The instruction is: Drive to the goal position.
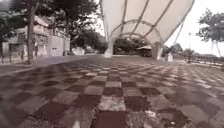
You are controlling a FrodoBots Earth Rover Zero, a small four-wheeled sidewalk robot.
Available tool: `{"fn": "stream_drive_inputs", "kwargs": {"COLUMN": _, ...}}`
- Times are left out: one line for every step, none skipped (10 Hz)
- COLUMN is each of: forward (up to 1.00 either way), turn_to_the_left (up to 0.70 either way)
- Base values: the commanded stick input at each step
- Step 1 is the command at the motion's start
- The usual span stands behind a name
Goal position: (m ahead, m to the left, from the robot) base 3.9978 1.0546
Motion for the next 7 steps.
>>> {"fn": "stream_drive_inputs", "kwargs": {"forward": 0.85, "turn_to_the_left": 0.12}}
{"fn": "stream_drive_inputs", "kwargs": {"forward": 0.85, "turn_to_the_left": 0.12}}
{"fn": "stream_drive_inputs", "kwargs": {"forward": 0.85, "turn_to_the_left": 0.12}}
{"fn": "stream_drive_inputs", "kwargs": {"forward": 0.85, "turn_to_the_left": 0.12}}
{"fn": "stream_drive_inputs", "kwargs": {"forward": 0.85, "turn_to_the_left": 0.12}}
{"fn": "stream_drive_inputs", "kwargs": {"forward": 0.85, "turn_to_the_left": 0.12}}
{"fn": "stream_drive_inputs", "kwargs": {"forward": 0.85, "turn_to_the_left": 0.12}}
